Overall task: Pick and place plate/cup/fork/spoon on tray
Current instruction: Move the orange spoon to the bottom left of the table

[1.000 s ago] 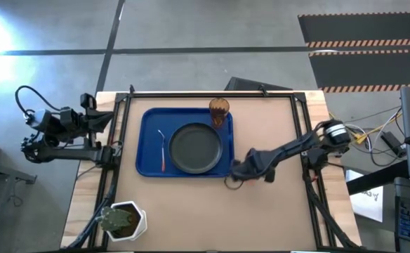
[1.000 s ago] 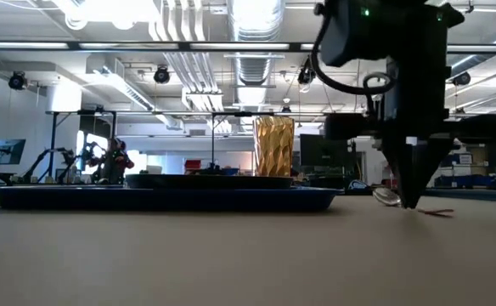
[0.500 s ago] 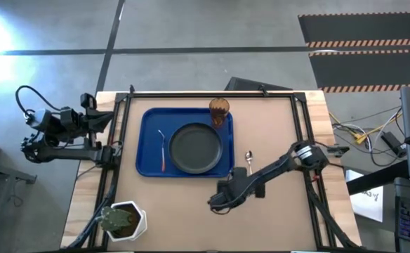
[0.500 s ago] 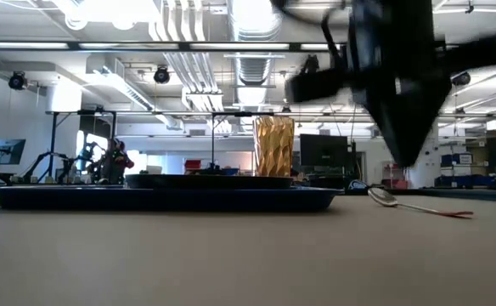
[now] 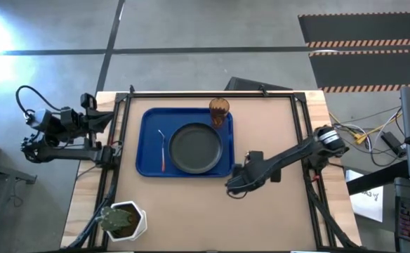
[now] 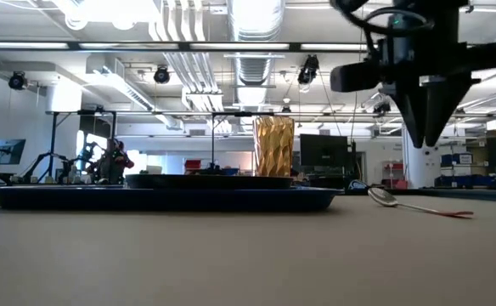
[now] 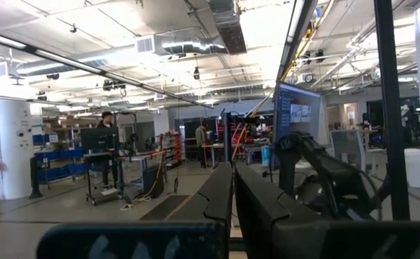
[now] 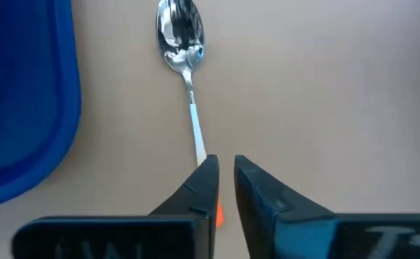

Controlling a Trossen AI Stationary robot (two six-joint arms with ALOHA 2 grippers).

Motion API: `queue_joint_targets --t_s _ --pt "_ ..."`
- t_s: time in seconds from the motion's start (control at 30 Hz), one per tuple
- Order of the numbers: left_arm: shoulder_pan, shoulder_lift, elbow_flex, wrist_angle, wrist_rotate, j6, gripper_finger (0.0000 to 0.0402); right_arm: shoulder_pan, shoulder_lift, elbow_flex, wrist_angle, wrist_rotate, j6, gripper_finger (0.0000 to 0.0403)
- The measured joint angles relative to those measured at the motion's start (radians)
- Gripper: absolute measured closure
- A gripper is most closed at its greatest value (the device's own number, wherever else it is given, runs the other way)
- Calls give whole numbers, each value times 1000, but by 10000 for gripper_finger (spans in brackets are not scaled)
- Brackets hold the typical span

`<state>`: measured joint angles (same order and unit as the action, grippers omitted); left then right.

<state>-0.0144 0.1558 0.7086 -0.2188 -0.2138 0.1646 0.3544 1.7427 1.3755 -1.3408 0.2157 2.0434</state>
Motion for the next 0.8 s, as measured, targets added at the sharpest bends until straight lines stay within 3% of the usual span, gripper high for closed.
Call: queue_joint_targets --t_s 0.17,0.4,0.8 --pt "0 0 0 0 0 -1 402 -4 -83 -167 198 30 6 320" --pt "0 0 0 0 0 -1 402 -17 -114 -302 327 30 15 273" --pt "0 0 0 1 0 -2 402 -84 -105 -421 565 44 -50 253"
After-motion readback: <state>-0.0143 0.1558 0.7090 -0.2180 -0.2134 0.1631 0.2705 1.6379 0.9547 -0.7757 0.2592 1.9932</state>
